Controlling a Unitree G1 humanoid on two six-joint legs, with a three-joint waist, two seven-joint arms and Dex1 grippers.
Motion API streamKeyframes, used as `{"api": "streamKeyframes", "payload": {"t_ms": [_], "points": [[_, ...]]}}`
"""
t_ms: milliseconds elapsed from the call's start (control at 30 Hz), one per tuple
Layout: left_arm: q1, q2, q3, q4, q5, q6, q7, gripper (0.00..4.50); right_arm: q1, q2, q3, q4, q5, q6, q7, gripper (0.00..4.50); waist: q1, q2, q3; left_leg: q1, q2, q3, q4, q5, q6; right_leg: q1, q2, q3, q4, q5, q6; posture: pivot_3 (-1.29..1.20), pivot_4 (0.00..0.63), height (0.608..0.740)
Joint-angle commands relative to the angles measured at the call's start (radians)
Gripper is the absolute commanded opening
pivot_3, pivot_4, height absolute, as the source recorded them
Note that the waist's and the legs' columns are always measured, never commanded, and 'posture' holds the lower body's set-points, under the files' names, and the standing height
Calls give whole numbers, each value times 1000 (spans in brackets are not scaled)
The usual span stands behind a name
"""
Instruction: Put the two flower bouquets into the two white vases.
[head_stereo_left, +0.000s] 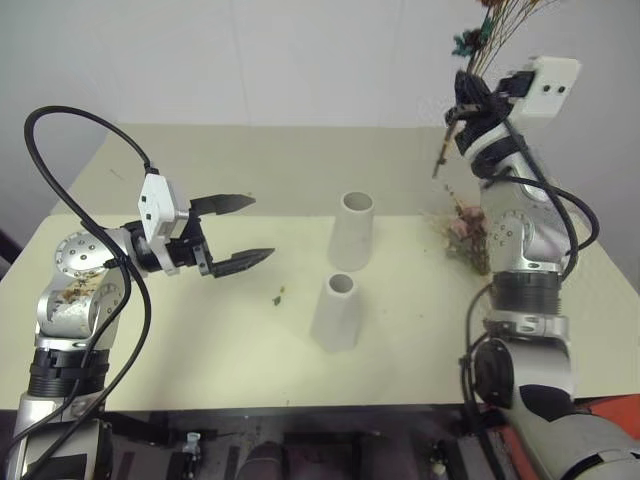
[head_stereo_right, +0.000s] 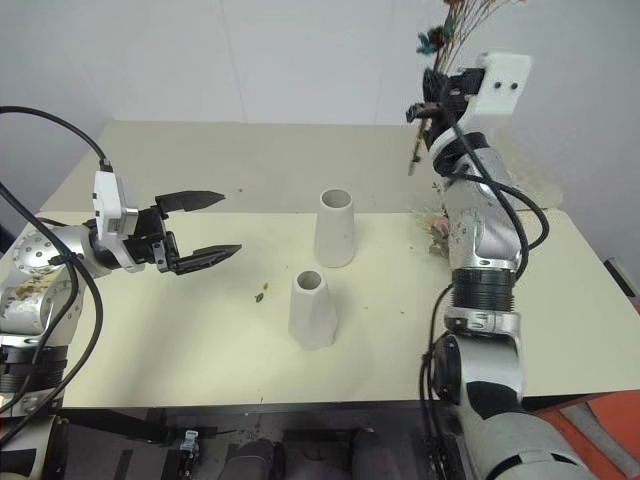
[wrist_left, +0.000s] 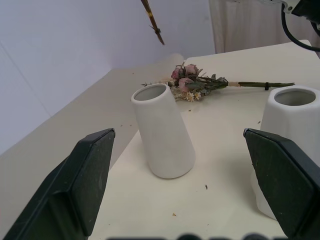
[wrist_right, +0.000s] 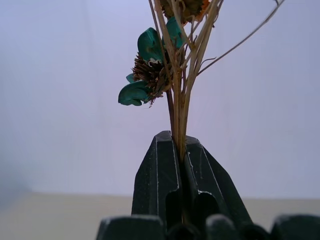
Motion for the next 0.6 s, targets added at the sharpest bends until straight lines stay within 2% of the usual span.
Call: {"api": "streamKeyframes", "payload": {"t_ms": [33, 400, 600], "points": [[6, 14, 36, -41, -11, -11, 14, 4500, -7, 29, -10, -72, 100, -22, 76, 36, 0, 0, 0, 0, 0, 0, 0, 0, 0, 0, 0, 0, 0, 0, 0, 0, 150, 740], [14, -6, 60, -63, -54, 44, 72, 4500, 55, 76, 73, 5, 137, -32, 296, 36, 0, 1, 1, 1, 0, 0, 0, 0, 0, 0, 0, 0, 1, 0, 0, 0, 150, 740], [25, 5, 50, -70, -53, 121, 109, 4500, 28, 94, 86, 99, 115, -91, 347, 36, -1, 1, 1, 1, 0, 0, 0, 0, 0, 0, 0, 0, 2, 0, 0, 0, 150, 740]]}}
